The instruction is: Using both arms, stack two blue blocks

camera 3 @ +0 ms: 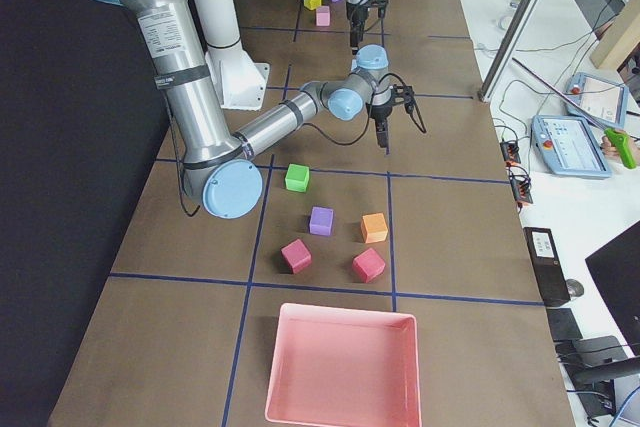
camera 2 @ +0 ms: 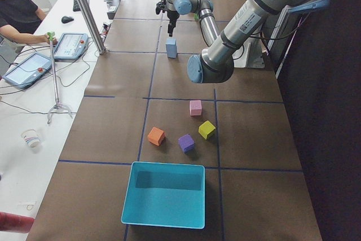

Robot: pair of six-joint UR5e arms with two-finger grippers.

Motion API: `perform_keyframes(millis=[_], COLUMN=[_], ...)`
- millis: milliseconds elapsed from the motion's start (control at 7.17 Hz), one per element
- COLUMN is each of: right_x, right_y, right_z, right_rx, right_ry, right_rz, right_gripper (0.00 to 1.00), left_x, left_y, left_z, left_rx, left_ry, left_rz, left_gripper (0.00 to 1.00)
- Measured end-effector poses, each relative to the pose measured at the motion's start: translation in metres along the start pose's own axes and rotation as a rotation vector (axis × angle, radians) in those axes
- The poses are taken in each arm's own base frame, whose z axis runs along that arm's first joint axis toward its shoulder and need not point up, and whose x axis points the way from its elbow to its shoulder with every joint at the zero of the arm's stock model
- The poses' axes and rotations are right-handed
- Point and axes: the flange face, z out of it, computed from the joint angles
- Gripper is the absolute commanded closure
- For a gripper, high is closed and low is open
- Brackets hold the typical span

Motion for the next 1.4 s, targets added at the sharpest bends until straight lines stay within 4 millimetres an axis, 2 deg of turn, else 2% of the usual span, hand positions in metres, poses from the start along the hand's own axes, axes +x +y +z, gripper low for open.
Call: perform_keyframes(millis=[140, 279, 419, 558, 698, 837, 977, 1116, 1256, 1395], right_x=[0.035, 0.085, 0.147, 0.206, 0.255, 0.297, 0.336, 0.364, 0.387, 0.398], right_y=[-0.026, -0.046, -0.059, -0.066, -0.067, -0.062, -0.054, -0.044, -0.035, -0.03], right_z=[-0.025, -0.047, -0.069, -0.093, -0.111, -0.119, -0.122, -0.126, -0.131, -0.134], right_rx=[-0.024, -0.044, -0.059, -0.079, -0.111, -0.145, -0.172, -0.181, -0.181, -0.178], right_ry=[-0.03, -0.041, -0.034, -0.021, -0.004, 0.009, 0.009, 0.003, -0.001, -0.003], right_rz=[0.023, 0.02, -0.005, -0.036, -0.072, -0.108, -0.126, -0.128, -0.137, -0.153], right_gripper=[0.0, 0.0, 0.0, 0.0, 0.0, 0.0, 0.0, 0.0, 0.0, 0.0], left_x=[-0.065, -0.151, -0.251, -0.353, -0.444, -0.531, -0.618, -0.675, -0.706, -0.723], left_y=[-0.006, -0.011, -0.013, -0.008, -0.001, 0.004, 0.011, 0.017, 0.024, 0.031], left_z=[-0.032, -0.057, -0.077, -0.092, -0.104, -0.113, -0.113, -0.109, -0.112, -0.124], left_rx=[0.012, -0.008, -0.042, -0.071, -0.088, -0.106, -0.119, -0.115, -0.101, -0.074], left_ry=[-0.026, -0.039, -0.038, -0.043, -0.058, -0.045, 0.003, 0.029, 0.034, 0.028], left_rz=[0.039, 0.092, 0.155, 0.219, 0.252, 0.252, 0.242, 0.217, 0.166, 0.11], left_gripper=[0.0, 0.0, 0.0, 0.0, 0.01, 0.01, 0.0, 0.0, 0.0, 0.0])
